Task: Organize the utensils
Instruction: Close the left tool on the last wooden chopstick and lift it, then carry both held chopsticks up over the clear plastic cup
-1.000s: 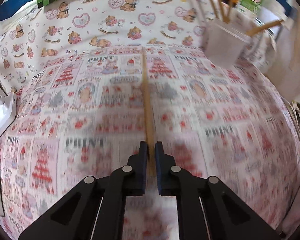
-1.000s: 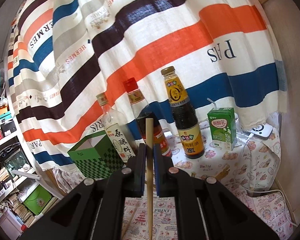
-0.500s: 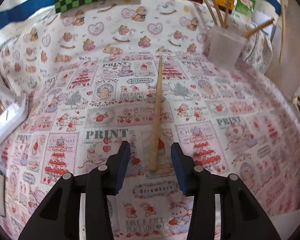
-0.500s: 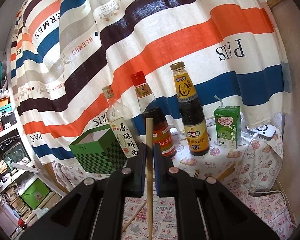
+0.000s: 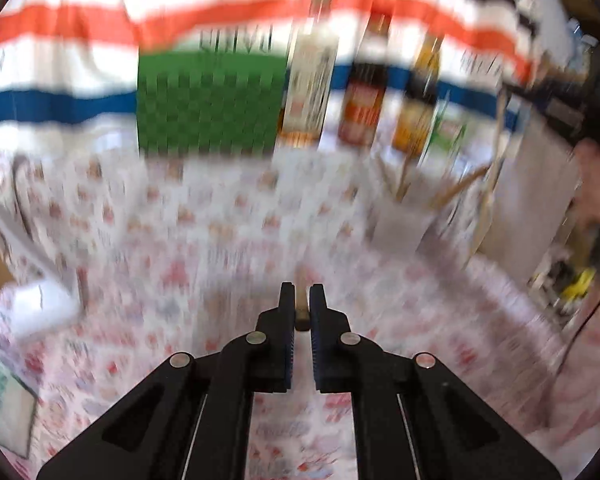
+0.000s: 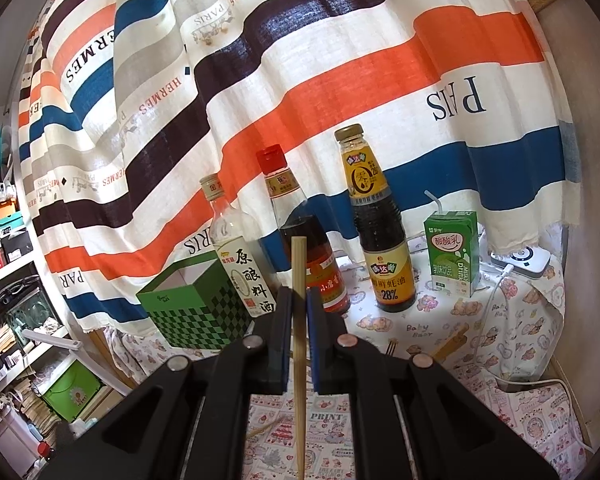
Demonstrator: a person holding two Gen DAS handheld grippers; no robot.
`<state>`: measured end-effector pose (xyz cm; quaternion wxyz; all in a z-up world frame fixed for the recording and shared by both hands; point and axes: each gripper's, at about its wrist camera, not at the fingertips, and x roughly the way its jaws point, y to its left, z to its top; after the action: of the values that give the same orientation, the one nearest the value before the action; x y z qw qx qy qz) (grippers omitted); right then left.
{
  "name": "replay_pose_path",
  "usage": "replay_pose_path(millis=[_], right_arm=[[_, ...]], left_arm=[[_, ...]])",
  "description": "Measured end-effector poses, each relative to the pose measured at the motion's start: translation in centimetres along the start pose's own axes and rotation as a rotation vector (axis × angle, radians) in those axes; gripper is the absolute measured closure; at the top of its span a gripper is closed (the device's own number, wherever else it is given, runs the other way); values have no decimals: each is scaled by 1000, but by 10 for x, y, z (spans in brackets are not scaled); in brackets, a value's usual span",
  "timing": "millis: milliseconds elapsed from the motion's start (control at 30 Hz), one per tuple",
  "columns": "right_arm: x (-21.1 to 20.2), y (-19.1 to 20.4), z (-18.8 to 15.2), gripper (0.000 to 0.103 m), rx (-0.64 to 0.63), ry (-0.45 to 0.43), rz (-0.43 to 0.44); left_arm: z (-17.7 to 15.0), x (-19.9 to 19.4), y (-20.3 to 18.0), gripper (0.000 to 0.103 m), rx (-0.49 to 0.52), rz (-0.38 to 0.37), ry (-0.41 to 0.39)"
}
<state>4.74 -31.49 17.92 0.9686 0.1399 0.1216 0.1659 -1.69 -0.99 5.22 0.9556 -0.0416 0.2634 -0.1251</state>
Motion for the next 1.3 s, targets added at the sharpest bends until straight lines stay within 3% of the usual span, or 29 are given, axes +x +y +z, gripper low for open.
replay_pose_path(millis=[133, 233, 433, 567, 667, 733, 800, 933, 1100, 1200, 1300], right_arm=[[-4, 0, 1, 96, -6, -9, 3], [-5, -2, 2, 96, 0, -6, 13], [-5, -6, 4, 96, 11, -15, 26], [-11, -5, 4, 96, -27, -87, -17], [-16, -6, 3, 96, -68, -176, -103], [-16, -9, 4, 96, -88, -218, -142], [-17, -16, 5, 96, -68, -249, -115], [-18, -26, 2, 96, -39, -339, -91], [-6, -33, -13, 96, -57, -464, -186], [6, -43, -16, 96, -47, -448, -160], [16, -49, -19, 96, -45, -438, -187]], left_arm=[[35, -25, -4, 97, -19, -27, -52], [52, -31, -5, 97, -16, -6, -59], [64, -29, -8, 97, -22, 1, -83], [75, -24, -20, 97, 5, -17, -124], [90, -28, -34, 97, 21, -25, -223], [101, -31, -46, 97, 31, -91, -284], [114, -30, -60, 97, 45, -137, -319], [137, -16, -92, 97, 93, -215, -315], [149, 1, -127, 97, 163, -260, -320], [152, 14, -138, 97, 170, -259, -329], [156, 32, -139, 97, 151, -270, -308]])
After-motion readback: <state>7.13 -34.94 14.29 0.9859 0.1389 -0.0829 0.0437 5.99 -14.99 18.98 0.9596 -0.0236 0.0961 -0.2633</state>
